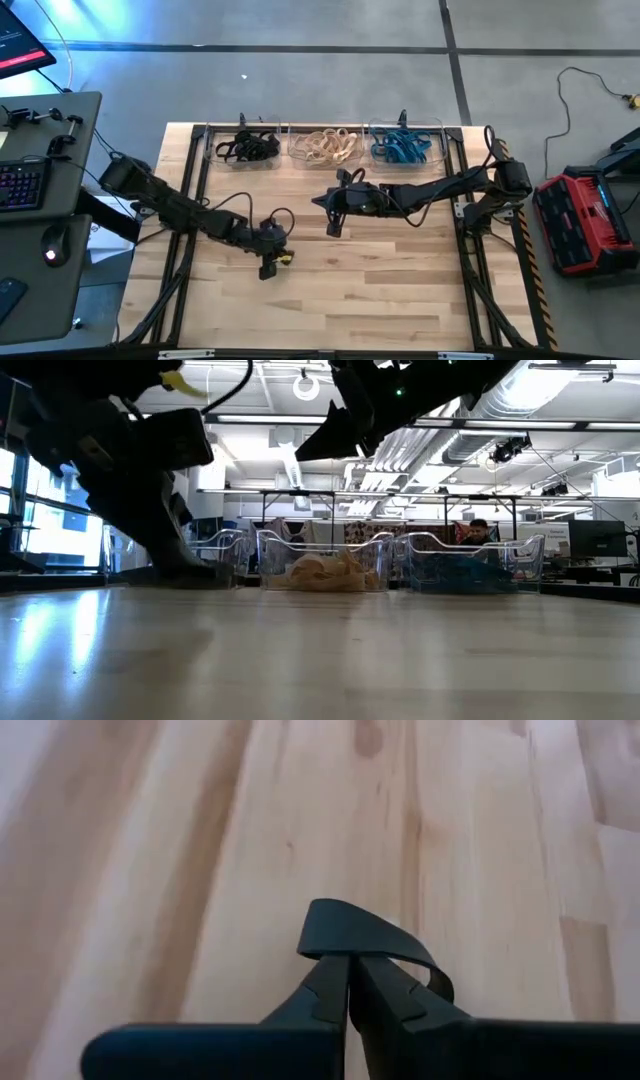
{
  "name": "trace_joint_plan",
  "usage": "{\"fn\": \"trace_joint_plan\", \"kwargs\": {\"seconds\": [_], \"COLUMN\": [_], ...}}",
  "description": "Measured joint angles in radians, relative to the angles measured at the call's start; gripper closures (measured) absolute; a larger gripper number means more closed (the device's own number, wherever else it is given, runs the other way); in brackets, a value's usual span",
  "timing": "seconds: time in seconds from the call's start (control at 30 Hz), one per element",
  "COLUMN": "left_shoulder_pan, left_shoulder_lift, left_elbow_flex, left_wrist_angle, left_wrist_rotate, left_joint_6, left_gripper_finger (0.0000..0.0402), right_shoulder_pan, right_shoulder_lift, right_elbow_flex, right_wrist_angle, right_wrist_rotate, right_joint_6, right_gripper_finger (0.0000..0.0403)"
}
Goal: Sort rubber bands into baskets
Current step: Put the black rubber band into the left transparent bin
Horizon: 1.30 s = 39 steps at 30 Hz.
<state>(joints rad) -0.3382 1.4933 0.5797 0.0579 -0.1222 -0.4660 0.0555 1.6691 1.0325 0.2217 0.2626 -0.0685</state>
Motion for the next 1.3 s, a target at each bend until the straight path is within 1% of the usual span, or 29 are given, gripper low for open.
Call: {"fn": "trace_joint_plan", "kwargs": {"seconds": [0.23,0.43,0.57,0.77,0.9,0.97,1.07,1.3], "left_shoulder_pan": [0.038,0.125,0.194,0.32,0.412,0.459,0.534,0.716], "left_shoulder_lift": [-0.161,-0.316,-0.417,-0.547,-0.607,-0.626,-0.643,-0.645], "left_elbow_flex": [0.0,0.0,0.0,0.0,0.0,0.0,0.0,0.0], "left_wrist_angle": [-0.123,-0.245,-0.282,-0.287,-0.298,-0.295,-0.297,-0.269], "left_wrist_rotate": [-0.068,-0.133,-0.15,-0.151,-0.151,-0.146,-0.111,-0.024], "left_joint_6": [-0.002,-0.003,0.03,0.103,0.131,0.142,0.163,0.207], "left_gripper_finger": [0.04,0.0401,0.0401,0.0401,0.0401,0.0401,0.0401,0.0401], "right_shoulder_pan": [0.0,0.0,0.0,0.0,0.0,0.0,0.0,0.0], "right_shoulder_lift": [0.0,0.0,0.0,0.0,0.0,0.0,0.0,0.0], "right_elbow_flex": [0.0,0.0,0.0,0.0,0.0,0.0,0.0,0.0], "right_wrist_angle": [-0.006,-0.015,-0.016,-0.016,-0.016,-0.016,-0.015,-0.015], "right_wrist_rotate": [0.0,0.0,0.0,0.0,0.0,0.0,0.0,0.0], "right_joint_6": [-0.002,-0.011,-0.011,-0.011,-0.01,-0.01,-0.01,-0.01], "right_gripper_finger": [0.0403,0.0403,0.0403,0.0403,0.0403,0.0403,0.0403,0.0403]}}
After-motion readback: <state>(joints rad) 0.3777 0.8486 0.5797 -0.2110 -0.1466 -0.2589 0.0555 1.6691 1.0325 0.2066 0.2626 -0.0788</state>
